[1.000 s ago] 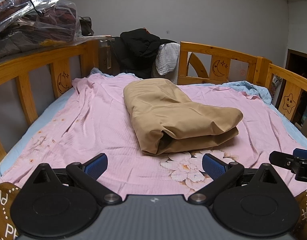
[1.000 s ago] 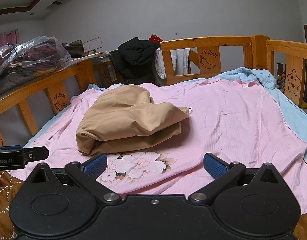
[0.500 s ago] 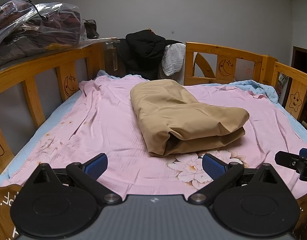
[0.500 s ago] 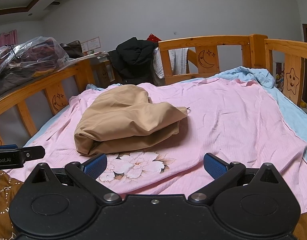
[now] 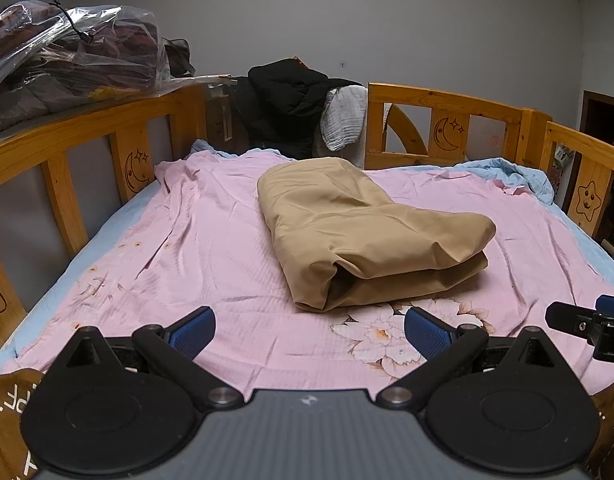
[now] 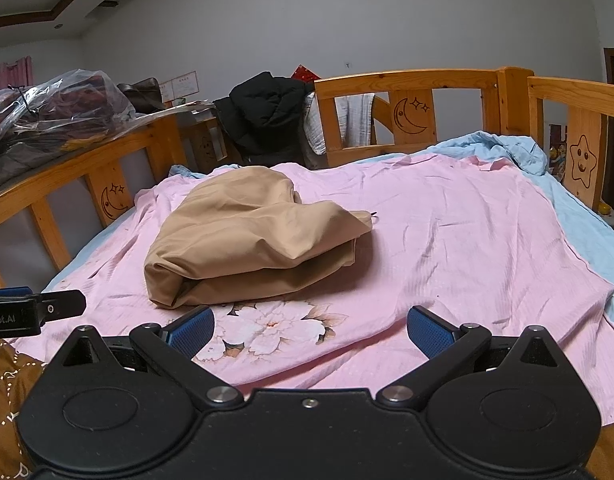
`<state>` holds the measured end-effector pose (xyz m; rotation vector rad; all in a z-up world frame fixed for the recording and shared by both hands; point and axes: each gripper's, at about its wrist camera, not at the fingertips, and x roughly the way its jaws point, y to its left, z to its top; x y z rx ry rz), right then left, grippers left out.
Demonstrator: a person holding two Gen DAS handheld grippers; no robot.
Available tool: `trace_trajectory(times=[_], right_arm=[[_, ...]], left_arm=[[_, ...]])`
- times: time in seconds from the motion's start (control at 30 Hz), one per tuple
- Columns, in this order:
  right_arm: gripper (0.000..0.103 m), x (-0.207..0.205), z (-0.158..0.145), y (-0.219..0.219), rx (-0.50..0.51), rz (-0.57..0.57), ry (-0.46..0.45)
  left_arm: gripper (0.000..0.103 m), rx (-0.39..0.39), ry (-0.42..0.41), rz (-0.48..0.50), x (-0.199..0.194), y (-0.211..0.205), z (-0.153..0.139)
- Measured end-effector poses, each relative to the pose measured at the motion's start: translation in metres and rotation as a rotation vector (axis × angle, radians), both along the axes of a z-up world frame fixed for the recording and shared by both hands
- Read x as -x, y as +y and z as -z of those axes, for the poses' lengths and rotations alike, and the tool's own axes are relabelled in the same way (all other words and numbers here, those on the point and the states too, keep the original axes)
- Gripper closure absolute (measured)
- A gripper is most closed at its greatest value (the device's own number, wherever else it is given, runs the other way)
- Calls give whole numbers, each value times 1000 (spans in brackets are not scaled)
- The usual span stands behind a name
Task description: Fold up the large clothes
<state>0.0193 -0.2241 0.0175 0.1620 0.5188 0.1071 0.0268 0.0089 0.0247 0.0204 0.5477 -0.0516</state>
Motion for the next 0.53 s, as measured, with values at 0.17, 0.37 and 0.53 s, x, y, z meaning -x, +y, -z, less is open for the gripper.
trace_trajectory(times=[0.17,0.37,0.53], right_arm=[[1,1,0,0,0,1,0],[1,0,0,0,0,0,0],[1,0,0,-1,0,0,1]], left_arm=[[1,0,0,0,0,0,0],[1,-5,0,-2,0,2,0],[1,-5,1,1,0,5,0]])
